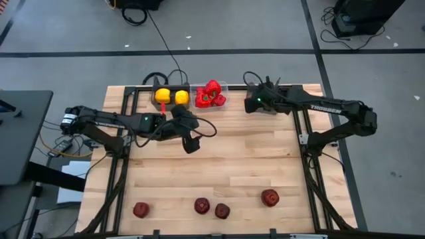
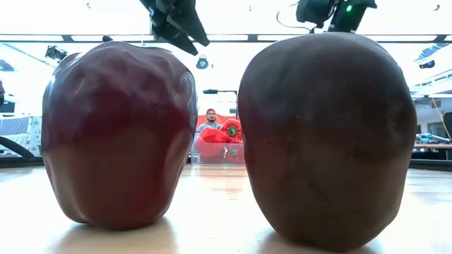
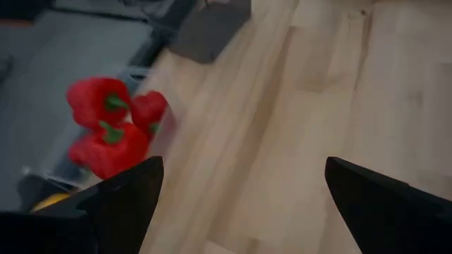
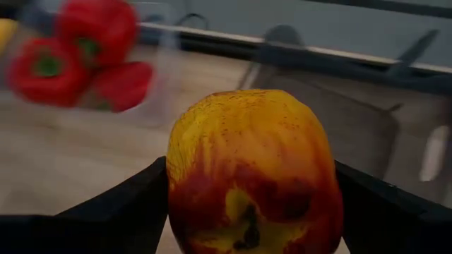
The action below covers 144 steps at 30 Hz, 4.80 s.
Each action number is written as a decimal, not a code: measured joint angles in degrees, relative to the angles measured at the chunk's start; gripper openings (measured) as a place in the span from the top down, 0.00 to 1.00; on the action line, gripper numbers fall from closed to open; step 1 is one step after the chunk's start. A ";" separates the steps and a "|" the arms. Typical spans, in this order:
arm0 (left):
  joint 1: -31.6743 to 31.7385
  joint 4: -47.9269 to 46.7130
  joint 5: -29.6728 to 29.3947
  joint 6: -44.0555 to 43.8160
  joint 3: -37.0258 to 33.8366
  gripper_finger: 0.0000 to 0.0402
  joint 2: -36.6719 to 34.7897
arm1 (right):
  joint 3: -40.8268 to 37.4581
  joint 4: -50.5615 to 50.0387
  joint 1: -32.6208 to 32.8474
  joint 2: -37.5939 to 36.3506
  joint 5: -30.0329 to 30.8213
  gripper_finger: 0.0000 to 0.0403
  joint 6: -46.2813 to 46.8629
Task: Sort produce into baskets
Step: Put the yellow-red apple into the right black bin, then put the left red apple into the right black bin
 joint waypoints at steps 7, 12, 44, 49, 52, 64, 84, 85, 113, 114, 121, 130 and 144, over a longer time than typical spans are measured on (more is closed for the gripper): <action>2.06 -2.57 -0.54 3.38 0.00 0.01 0.02 | 0.00 2.88 -8.10 6.04 1.13 0.14 -3.25; 9.52 -3.30 13.71 2.44 -3.93 0.02 0.04 | 0.00 7.93 -11.55 10.02 0.57 0.10 -5.84; 5.74 -6.80 26.00 -10.05 -23.58 0.03 -22.55 | 0.00 21.01 12.78 -2.84 -8.52 0.19 -3.67; -5.37 -10.64 26.60 -16.64 -27.45 0.03 -24.59 | 0.00 35.75 22.67 -0.49 -15.04 0.19 -10.35; -12.22 -11.65 27.70 -23.12 -28.19 0.03 -24.24 | 0.00 39.60 26.60 1.27 -15.32 0.19 -11.04; -25.55 -13.05 23.73 -44.53 -28.86 0.04 -18.25 | 0.00 47.02 40.59 7.18 -5.43 0.19 -18.33; -46.50 -1.19 29.91 -78.02 -28.72 0.53 -13.08 | 0.11 49.45 47.94 16.27 -1.42 0.22 2.33; -47.37 -1.06 29.98 -79.70 -28.72 0.53 -12.81 | 0.11 49.12 48.24 16.25 -0.67 0.22 2.25; -49.37 5.15 37.15 -91.53 -28.56 0.11 0.92 | 0.11 47.42 49.14 16.34 -0.12 0.22 -0.50; -49.37 7.06 36.80 -91.73 -28.44 0.11 2.06 | 0.11 47.39 49.14 16.34 -0.10 0.22 -0.51; -49.37 15.39 36.75 -92.62 -28.13 0.13 8.13 | 0.11 47.24 49.16 16.33 0.05 0.22 -0.32; -49.32 15.70 30.47 -96.85 -28.13 0.19 8.64 | 0.11 47.07 49.16 16.30 -0.06 0.22 -0.14; -44.42 13.65 -3.16 -95.83 -26.32 0.32 4.07 | 0.11 46.56 46.01 16.30 -13.42 0.22 6.07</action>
